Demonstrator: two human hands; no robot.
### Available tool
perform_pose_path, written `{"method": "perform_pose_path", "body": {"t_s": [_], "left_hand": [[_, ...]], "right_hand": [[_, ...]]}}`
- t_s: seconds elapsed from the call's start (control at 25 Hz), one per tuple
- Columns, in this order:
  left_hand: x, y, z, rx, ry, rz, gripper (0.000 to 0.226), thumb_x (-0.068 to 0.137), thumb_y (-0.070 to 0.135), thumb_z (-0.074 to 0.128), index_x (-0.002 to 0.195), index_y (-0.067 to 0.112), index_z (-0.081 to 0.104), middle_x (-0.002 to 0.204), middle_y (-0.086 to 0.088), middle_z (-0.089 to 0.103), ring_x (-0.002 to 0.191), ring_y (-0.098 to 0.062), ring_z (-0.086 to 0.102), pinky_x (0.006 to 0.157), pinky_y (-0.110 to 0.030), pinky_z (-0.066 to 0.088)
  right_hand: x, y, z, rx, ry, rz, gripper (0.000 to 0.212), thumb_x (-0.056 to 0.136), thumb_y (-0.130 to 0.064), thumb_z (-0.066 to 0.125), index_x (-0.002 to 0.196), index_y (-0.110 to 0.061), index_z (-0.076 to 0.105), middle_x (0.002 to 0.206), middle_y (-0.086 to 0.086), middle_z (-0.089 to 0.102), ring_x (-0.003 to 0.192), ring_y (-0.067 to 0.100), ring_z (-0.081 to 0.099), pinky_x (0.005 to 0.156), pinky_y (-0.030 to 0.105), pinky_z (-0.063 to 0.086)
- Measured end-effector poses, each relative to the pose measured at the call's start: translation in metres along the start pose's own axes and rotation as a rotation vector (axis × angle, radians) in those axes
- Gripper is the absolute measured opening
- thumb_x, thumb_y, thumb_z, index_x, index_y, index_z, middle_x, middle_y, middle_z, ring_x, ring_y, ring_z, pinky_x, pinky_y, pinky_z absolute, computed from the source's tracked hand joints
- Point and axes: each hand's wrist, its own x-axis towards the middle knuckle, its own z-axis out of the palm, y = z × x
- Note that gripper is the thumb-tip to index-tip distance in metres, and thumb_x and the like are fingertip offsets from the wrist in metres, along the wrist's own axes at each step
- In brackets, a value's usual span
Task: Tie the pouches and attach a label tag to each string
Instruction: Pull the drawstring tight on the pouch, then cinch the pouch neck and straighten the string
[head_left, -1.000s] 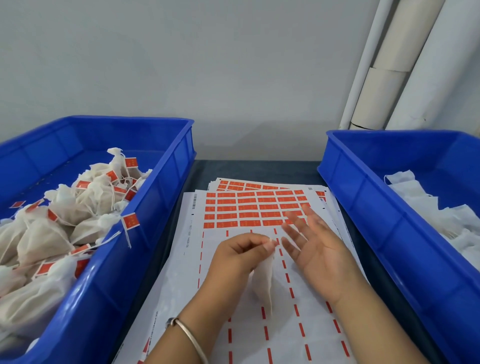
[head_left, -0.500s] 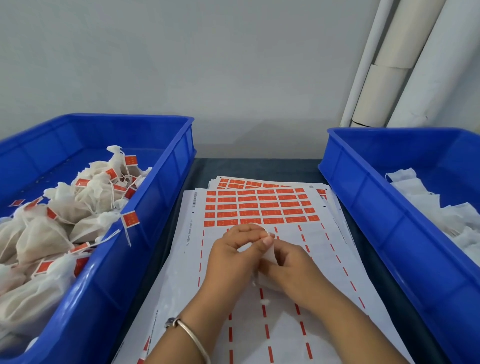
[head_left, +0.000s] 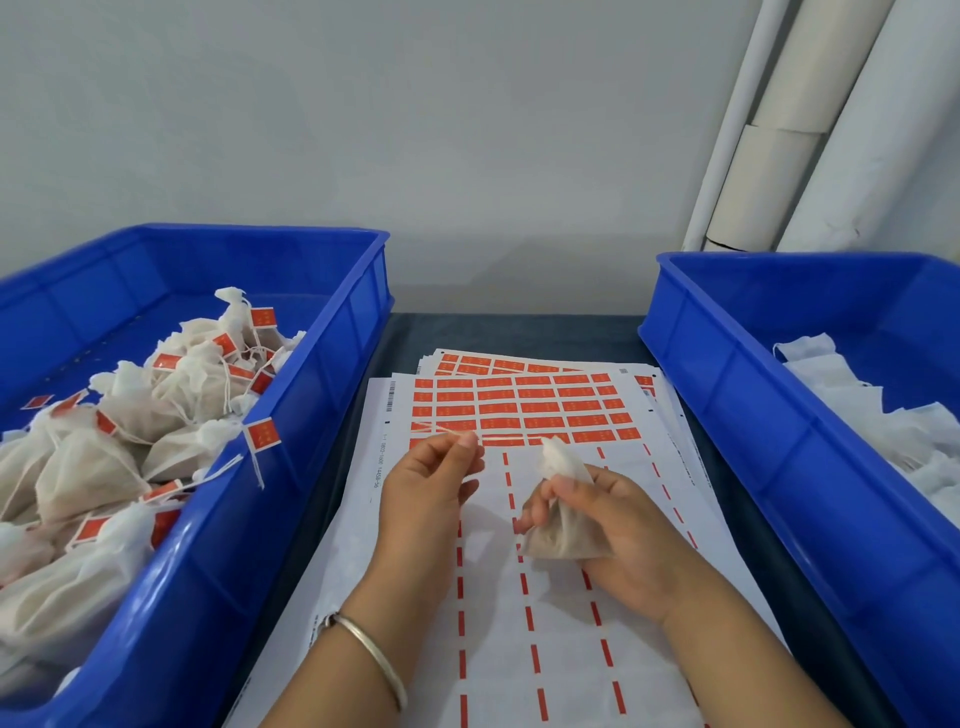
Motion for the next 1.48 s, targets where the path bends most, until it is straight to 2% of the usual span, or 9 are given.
{"method": "perform_pose_path", "body": {"t_s": [0.28, 0.48, 0.6, 0.68, 0.88, 1.04, 1.24, 1.36, 1.48], "left_hand": [[0.002, -0.006, 0.003, -0.020, -0.017, -0.088, 0.006, 0.085, 0.022, 0.066, 0.080, 0.020, 0.070, 0.071, 0.011, 0.071, 0.071, -0.007, 0.070, 0.056, -0.018, 0.052], [-0.006, -0.011, 0.007, 0.314, -0.063, 0.167, 0.011, 0.083, 0.024, 0.069, 0.073, 0.029, 0.068, 0.070, 0.023, 0.066, 0.072, 0.002, 0.064, 0.059, -0.012, 0.051], [-0.012, -0.016, 0.007, 0.669, -0.238, 0.474, 0.018, 0.084, 0.026, 0.068, 0.072, 0.038, 0.064, 0.067, 0.034, 0.058, 0.082, 0.013, 0.055, 0.064, -0.001, 0.043], [-0.014, -0.019, 0.007, 0.832, -0.321, 0.640, 0.012, 0.086, 0.027, 0.065, 0.087, 0.038, 0.070, 0.075, 0.042, 0.047, 0.087, 0.017, 0.049, 0.069, 0.001, 0.037], [-0.013, -0.020, 0.005, 0.844, -0.310, 0.773, 0.017, 0.086, 0.027, 0.064, 0.099, 0.035, 0.071, 0.098, 0.042, 0.037, 0.105, 0.014, 0.037, 0.081, -0.001, 0.032], [-0.015, -0.016, 0.003, 0.747, -0.339, 0.761, 0.029, 0.087, 0.020, 0.063, 0.087, 0.049, 0.065, 0.112, 0.045, 0.036, 0.113, 0.020, 0.031, 0.087, 0.000, 0.031], [-0.018, -0.011, 0.008, 0.506, -0.326, 0.607, 0.034, 0.087, 0.014, 0.063, 0.080, 0.047, 0.063, 0.091, 0.025, 0.059, 0.093, 0.008, 0.054, 0.073, -0.005, 0.044], [-0.017, -0.009, 0.011, 0.492, -0.294, 0.490, 0.033, 0.088, 0.017, 0.062, 0.074, 0.048, 0.062, 0.077, 0.020, 0.063, 0.083, 0.008, 0.057, 0.066, -0.005, 0.045], [-0.016, -0.010, 0.013, 0.452, -0.267, 0.367, 0.025, 0.090, 0.022, 0.059, 0.071, 0.038, 0.063, 0.075, 0.022, 0.064, 0.076, 0.005, 0.059, 0.060, -0.006, 0.045]], "right_hand": [[0.007, 0.003, -0.008, 0.356, 0.080, 0.012, 0.023, 0.057, -0.028, 0.076, 0.080, -0.028, 0.077, 0.072, 0.000, 0.065, 0.072, 0.015, 0.068, 0.073, 0.029, 0.057], [0.009, 0.002, -0.010, 0.560, 0.157, -0.018, 0.020, 0.066, -0.022, 0.070, 0.084, -0.029, 0.078, 0.091, 0.004, 0.073, 0.072, 0.015, 0.069, 0.073, 0.032, 0.057], [0.010, 0.004, -0.009, 0.335, 0.246, -0.049, 0.025, 0.068, -0.033, 0.069, 0.091, -0.034, 0.076, 0.097, 0.000, 0.071, 0.081, 0.016, 0.064, 0.080, 0.033, 0.056], [0.010, 0.008, -0.007, 0.069, 0.319, -0.057, 0.018, 0.075, -0.038, 0.067, 0.092, -0.041, 0.074, 0.093, -0.010, 0.070, 0.091, 0.018, 0.062, 0.086, 0.034, 0.054], [0.008, 0.010, -0.005, -0.399, 0.360, -0.103, 0.014, 0.087, -0.044, 0.056, 0.081, -0.040, 0.068, 0.081, -0.029, 0.065, 0.084, -0.001, 0.062, 0.052, 0.001, 0.043], [0.008, 0.012, -0.003, -0.464, 0.187, -0.062, 0.019, 0.097, -0.025, 0.049, 0.092, -0.021, 0.067, 0.087, 0.003, 0.068, 0.088, 0.022, 0.063, 0.069, 0.019, 0.054], [0.001, 0.005, 0.001, -0.465, -0.060, -0.073, 0.028, 0.093, -0.014, 0.056, 0.083, -0.037, 0.068, 0.081, -0.003, 0.068, 0.078, 0.014, 0.063, 0.069, 0.021, 0.053], [0.004, 0.007, 0.002, -0.521, -0.069, -0.057, 0.021, 0.091, -0.017, 0.060, 0.081, -0.033, 0.069, 0.080, 0.004, 0.068, 0.073, 0.024, 0.061, 0.067, 0.031, 0.054], [0.004, 0.009, 0.005, -0.557, -0.006, -0.115, 0.007, 0.085, -0.018, 0.068, 0.086, -0.026, 0.069, 0.080, -0.001, 0.069, 0.075, 0.016, 0.063, 0.070, 0.026, 0.057]]}}
